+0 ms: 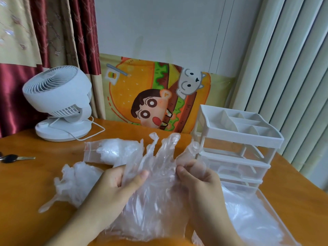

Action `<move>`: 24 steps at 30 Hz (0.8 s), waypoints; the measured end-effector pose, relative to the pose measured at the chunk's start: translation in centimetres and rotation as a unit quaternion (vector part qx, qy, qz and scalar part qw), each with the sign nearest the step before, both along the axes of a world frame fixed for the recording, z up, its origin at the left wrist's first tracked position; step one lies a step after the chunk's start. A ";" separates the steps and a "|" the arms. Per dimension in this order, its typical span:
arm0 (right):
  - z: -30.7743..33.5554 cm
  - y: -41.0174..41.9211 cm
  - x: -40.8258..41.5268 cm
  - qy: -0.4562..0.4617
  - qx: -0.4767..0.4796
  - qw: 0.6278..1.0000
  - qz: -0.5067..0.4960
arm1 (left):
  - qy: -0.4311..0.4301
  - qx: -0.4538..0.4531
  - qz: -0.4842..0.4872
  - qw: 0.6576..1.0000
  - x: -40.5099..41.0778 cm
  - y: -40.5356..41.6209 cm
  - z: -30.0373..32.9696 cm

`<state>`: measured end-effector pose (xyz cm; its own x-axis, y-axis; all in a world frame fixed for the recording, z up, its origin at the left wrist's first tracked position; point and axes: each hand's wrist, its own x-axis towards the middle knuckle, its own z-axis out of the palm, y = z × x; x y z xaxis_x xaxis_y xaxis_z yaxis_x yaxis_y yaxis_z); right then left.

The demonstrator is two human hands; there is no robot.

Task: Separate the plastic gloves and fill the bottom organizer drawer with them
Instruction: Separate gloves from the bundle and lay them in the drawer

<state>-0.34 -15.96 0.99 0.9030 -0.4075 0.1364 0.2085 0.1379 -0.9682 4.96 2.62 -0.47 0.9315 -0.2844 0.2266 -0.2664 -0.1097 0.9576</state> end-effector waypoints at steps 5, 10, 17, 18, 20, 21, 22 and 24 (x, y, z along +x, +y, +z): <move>0.3 0.0 0.0 0.000 0.034 0.999 -0.003 | -0.017 -0.002 0.034 0.999 0.3 0.1 -0.5; -0.7 -0.2 0.8 0.022 -0.047 0.998 -0.042 | -0.044 -0.026 0.065 0.997 0.1 0.4 -0.3; -0.7 -0.7 0.6 0.020 -0.121 0.988 -0.097 | 0.081 -0.053 -0.021 0.995 0.3 0.2 0.2; -0.7 -0.6 0.6 0.020 -0.125 0.987 -0.104 | 0.077 -0.031 -0.022 0.996 0.2 0.2 0.3; -0.7 -0.4 0.6 0.023 -0.120 0.988 -0.099 | 0.057 -0.009 -0.001 0.998 0.3 0.1 0.1; -0.7 -0.3 0.4 0.030 -0.105 0.991 -0.079 | 0.048 -0.012 0.010 0.999 0.4 0.2 0.0; -0.5 -0.2 0.4 0.040 -0.086 0.994 -0.051 | 0.045 -0.019 0.023 0.999 0.5 0.3 -0.1; -0.1 0.0 0.1 0.059 -0.074 0.995 -0.008 | 0.043 -0.027 0.041 0.998 0.8 0.5 -0.2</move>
